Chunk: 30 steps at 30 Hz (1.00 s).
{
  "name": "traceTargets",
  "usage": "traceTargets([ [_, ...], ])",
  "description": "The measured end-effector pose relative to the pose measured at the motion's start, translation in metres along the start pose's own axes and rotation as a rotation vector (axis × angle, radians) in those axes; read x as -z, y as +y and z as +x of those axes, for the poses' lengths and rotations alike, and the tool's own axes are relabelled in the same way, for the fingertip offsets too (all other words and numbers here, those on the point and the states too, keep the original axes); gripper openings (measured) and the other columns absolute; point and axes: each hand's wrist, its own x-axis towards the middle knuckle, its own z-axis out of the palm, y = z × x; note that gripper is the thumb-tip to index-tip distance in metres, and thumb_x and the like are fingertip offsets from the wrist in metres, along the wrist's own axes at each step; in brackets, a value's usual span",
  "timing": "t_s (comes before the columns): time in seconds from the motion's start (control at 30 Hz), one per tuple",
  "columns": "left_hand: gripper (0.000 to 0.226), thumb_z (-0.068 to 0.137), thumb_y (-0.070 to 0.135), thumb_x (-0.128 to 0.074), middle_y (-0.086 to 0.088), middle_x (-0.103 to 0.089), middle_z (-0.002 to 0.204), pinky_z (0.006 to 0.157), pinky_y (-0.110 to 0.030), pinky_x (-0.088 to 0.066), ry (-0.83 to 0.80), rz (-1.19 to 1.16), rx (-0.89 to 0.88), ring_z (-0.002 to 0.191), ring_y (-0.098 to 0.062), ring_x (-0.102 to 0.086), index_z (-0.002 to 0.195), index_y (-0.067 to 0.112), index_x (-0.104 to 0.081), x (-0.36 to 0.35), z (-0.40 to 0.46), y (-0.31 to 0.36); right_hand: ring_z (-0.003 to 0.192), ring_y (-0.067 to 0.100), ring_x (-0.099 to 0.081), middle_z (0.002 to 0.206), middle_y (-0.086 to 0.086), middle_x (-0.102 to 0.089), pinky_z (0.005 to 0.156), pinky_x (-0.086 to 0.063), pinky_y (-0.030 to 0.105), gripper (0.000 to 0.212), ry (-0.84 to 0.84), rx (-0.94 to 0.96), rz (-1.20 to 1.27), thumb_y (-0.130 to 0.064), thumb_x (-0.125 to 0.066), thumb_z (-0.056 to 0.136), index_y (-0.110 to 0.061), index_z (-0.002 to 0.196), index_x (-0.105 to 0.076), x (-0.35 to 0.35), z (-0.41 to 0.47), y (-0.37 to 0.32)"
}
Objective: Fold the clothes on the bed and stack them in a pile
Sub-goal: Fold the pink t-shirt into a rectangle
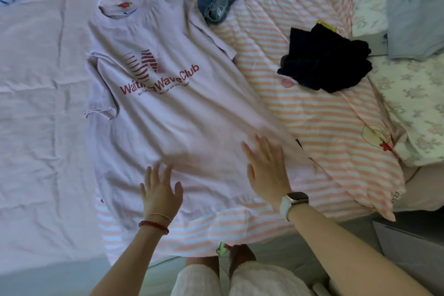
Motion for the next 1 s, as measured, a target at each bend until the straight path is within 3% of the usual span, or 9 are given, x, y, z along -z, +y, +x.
traceTargets([
  [0.1, 0.059, 0.083, 0.019, -0.059, -0.009, -0.024, 0.149, 0.107, -0.051, -0.023, 0.065, -0.124, 0.343, 0.138, -0.030, -0.020, 0.138, 0.023, -0.037, 0.014, 0.004, -0.028, 0.142, 0.032, -0.008, 0.157, 0.010, -0.003, 0.112, -0.016, 0.047, 0.058, -0.280, -0.050, -0.095, -0.029, -0.034, 0.096, -0.019, 0.148, -0.010, -0.014, 0.012, -0.034],
  [0.23, 0.052, 0.086, 0.019, -0.060, -0.018, -0.042, 0.135, 0.098, -0.051, -0.034, 0.088, -0.336, 0.465, 0.124, -0.038, -0.038, 0.135, 0.012, -0.042, 0.032, 0.018, -0.068, 0.110, 0.028, -0.047, 0.119, 0.010, -0.052, 0.086, -0.035, 0.034, 0.039, -0.117, -0.079, -0.188, -0.032, -0.033, 0.095, -0.010, 0.122, -0.050, -0.001, 0.041, -0.080],
  [0.4, 0.056, 0.084, 0.022, -0.065, -0.020, -0.046, 0.130, 0.101, -0.042, -0.029, 0.265, -0.441, 0.357, 0.124, -0.035, -0.037, 0.133, 0.006, -0.043, 0.069, 0.082, -0.097, 0.125, 0.028, -0.038, 0.139, 0.008, -0.039, 0.098, -0.032, 0.037, 0.044, -0.042, 0.197, -0.032, -0.026, -0.036, 0.095, -0.013, 0.136, -0.038, 0.015, 0.109, -0.140],
  [0.5, 0.076, 0.080, 0.038, -0.067, -0.014, -0.038, 0.141, 0.108, -0.040, -0.028, 0.147, -0.647, 0.395, 0.130, -0.031, -0.034, 0.142, 0.012, -0.031, 0.082, 0.143, -0.105, 0.138, 0.025, -0.023, 0.151, 0.007, -0.025, 0.110, -0.024, 0.035, 0.049, -0.113, 0.324, 0.082, -0.021, -0.035, 0.097, -0.014, 0.145, -0.026, 0.015, 0.150, -0.182],
  [0.6, 0.081, 0.072, 0.052, -0.066, -0.013, -0.049, 0.134, 0.103, -0.041, -0.038, 0.034, -1.016, 0.505, 0.121, -0.029, -0.047, 0.135, 0.010, -0.036, 0.094, 0.200, -0.111, 0.137, 0.025, -0.026, 0.148, 0.009, -0.031, 0.110, -0.023, 0.033, 0.047, -0.042, 0.393, 0.111, -0.015, -0.038, 0.095, -0.009, 0.141, -0.033, 0.008, 0.182, -0.213],
  [0.67, 0.076, 0.078, 0.046, -0.069, -0.009, -0.052, 0.130, 0.096, -0.033, -0.042, 0.017, -1.167, 0.501, 0.116, -0.025, -0.052, 0.134, 0.008, -0.035, 0.100, 0.228, -0.115, 0.136, 0.026, -0.030, 0.144, 0.012, -0.038, 0.110, -0.024, 0.033, 0.044, 0.022, 0.399, 0.132, -0.012, -0.041, 0.093, -0.005, 0.137, -0.040, 0.006, 0.198, -0.228],
  [0.77, 0.070, 0.078, 0.042, -0.070, 0.001, -0.050, 0.115, 0.088, -0.029, -0.042, 0.048, -1.073, 0.537, 0.109, -0.022, -0.052, 0.132, 0.010, -0.038, 0.104, 0.258, -0.119, 0.131, 0.031, -0.039, 0.137, 0.015, -0.046, 0.109, -0.033, 0.039, 0.041, 0.070, 0.438, 0.159, -0.006, -0.048, 0.090, 0.000, 0.131, -0.048, 0.005, 0.219, -0.244],
  [0.9, 0.008, 0.086, 0.022, -0.063, -0.001, -0.060, 0.083, 0.063, -0.026, -0.045, 0.142, -1.478, 0.688, 0.077, -0.018, -0.055, 0.087, 0.014, -0.060, 0.115, 0.280, -0.145, 0.123, 0.034, -0.046, 0.128, 0.017, -0.051, 0.103, -0.039, 0.047, 0.038, 0.121, 0.484, 0.180, 0.000, -0.054, 0.084, 0.002, 0.123, -0.053, 0.006, 0.242, -0.259],
  [1.0, 0.016, 0.092, 0.016, -0.054, 0.000, -0.052, 0.074, 0.059, -0.025, -0.043, 0.268, -1.626, 0.748, 0.073, -0.017, -0.050, 0.076, 0.018, -0.051, 0.125, 0.292, -0.184, 0.122, 0.038, -0.047, 0.127, 0.021, -0.052, 0.100, -0.040, 0.052, 0.037, 0.157, 0.464, 0.186, 0.001, -0.056, 0.083, 0.004, 0.120, -0.056, 0.005, 0.259, -0.272],
])
